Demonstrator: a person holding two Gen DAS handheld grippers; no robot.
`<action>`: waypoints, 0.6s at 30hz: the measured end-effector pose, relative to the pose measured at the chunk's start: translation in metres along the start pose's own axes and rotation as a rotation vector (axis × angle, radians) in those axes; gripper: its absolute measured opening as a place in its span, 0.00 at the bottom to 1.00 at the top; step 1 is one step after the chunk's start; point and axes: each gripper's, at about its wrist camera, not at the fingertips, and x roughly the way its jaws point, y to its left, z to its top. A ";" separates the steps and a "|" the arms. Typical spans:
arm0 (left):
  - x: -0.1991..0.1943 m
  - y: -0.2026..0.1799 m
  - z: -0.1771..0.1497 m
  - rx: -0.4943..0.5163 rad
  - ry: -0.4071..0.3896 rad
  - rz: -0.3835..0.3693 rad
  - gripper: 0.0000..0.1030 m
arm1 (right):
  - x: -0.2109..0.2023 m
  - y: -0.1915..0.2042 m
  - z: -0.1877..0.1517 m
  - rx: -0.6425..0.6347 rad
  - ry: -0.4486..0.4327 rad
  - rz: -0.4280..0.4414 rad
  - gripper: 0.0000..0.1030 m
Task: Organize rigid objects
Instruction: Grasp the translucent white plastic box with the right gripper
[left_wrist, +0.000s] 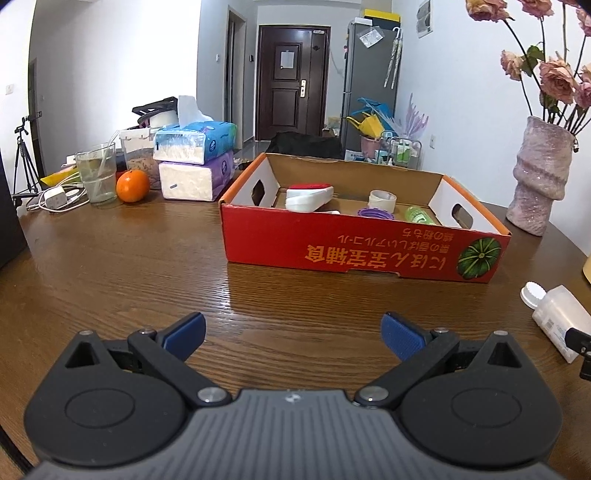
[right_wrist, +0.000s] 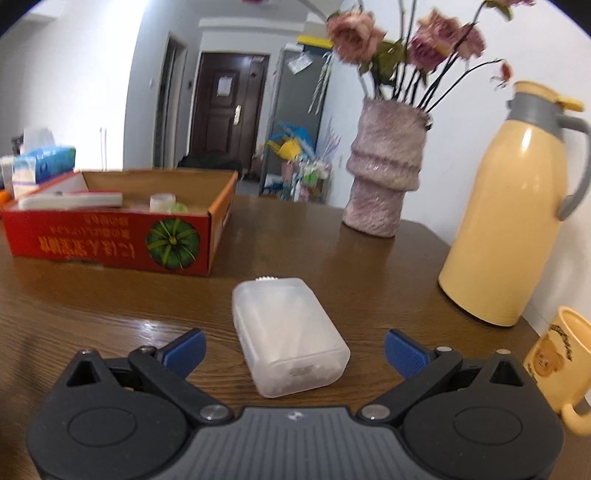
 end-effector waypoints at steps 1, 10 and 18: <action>0.000 0.001 0.000 -0.002 0.001 0.001 1.00 | 0.006 -0.001 0.002 -0.015 0.007 -0.002 1.00; 0.012 0.005 0.001 -0.009 0.033 0.006 1.00 | 0.050 0.000 0.013 -0.001 0.075 0.048 0.94; 0.026 0.008 0.002 -0.015 0.062 0.008 1.00 | 0.056 -0.007 0.007 0.067 0.107 0.128 0.62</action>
